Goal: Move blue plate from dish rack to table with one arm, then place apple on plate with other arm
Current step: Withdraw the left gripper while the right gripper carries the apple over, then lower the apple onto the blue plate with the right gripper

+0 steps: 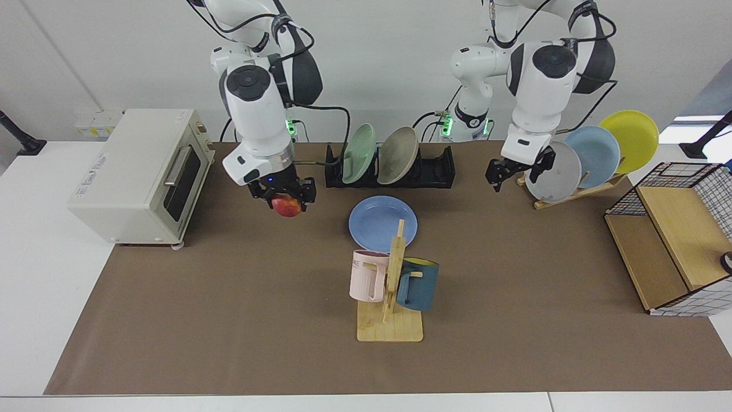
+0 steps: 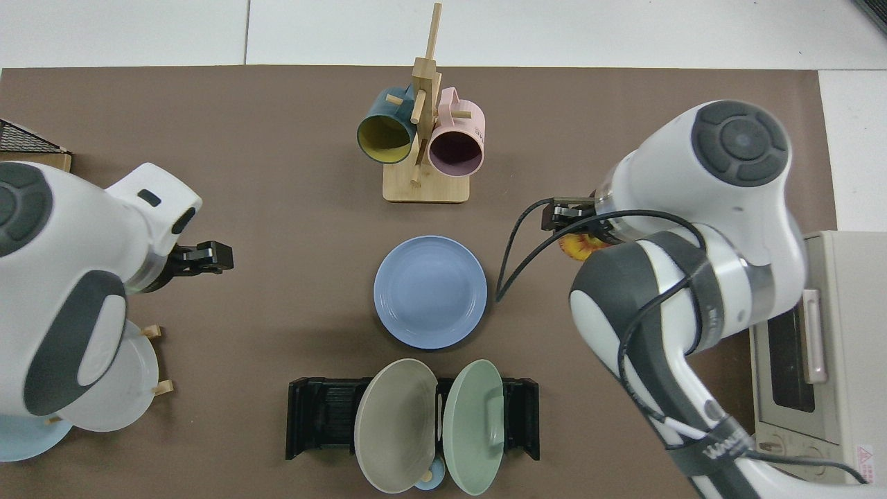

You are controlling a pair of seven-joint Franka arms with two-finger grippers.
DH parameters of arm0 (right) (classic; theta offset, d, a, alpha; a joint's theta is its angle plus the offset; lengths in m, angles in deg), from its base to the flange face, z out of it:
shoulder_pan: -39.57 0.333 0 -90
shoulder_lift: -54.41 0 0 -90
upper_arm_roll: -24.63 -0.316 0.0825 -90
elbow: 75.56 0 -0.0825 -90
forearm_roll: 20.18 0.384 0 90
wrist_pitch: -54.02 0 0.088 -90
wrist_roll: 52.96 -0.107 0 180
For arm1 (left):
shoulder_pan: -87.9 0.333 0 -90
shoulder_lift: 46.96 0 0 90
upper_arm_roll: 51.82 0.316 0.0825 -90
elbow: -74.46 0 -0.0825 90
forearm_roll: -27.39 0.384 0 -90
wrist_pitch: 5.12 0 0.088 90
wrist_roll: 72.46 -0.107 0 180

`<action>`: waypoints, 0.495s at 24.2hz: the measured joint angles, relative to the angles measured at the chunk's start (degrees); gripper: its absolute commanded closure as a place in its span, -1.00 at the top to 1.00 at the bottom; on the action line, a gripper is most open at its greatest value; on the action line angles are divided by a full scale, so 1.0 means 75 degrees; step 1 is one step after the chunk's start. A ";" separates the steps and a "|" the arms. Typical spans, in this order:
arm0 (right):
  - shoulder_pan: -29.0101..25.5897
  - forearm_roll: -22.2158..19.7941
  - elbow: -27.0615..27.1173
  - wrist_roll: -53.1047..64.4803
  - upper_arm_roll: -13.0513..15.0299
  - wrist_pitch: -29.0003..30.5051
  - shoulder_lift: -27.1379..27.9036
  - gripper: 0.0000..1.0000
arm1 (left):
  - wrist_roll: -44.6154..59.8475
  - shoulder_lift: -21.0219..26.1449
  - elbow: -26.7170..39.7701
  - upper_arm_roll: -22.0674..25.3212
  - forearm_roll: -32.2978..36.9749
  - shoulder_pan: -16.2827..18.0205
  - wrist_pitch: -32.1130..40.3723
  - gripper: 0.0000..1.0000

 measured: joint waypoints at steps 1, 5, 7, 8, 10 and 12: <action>0.0179 0.0003 -0.0003 -0.0302 -0.0007 0.0081 0.0043 -1.00 | -0.0215 -0.0045 -0.0128 0.0130 -0.0030 0.0002 0.0146 0.98; 0.0897 0.0007 -0.0020 -0.1505 -0.0029 0.0478 0.0280 -1.00 | -0.1008 -0.0301 -0.0396 0.0651 -0.0548 0.0009 0.0420 0.99; 0.1244 0.0007 -0.0035 -0.2051 -0.0032 0.0735 0.0451 -1.00 | -0.1505 -0.0535 -0.0454 0.0928 -0.0709 0.0010 0.0628 1.00; 0.1385 0.0007 -0.0043 -0.2273 -0.0032 0.0859 0.0544 -1.00 | -0.1740 -0.0654 -0.0462 0.1056 -0.0754 0.0011 0.0723 1.00; 0.1627 0.0007 -0.0060 -0.2652 -0.0029 0.1091 0.0759 -1.00 | -0.2126 -0.0859 -0.0464 0.1286 -0.0828 0.0011 0.0834 1.00; 0.1809 0.0006 -0.0078 -0.2991 -0.0025 0.1365 0.1003 -1.00 | -0.2305 -0.0956 -0.0464 0.1411 -0.0856 0.0011 0.0845 1.00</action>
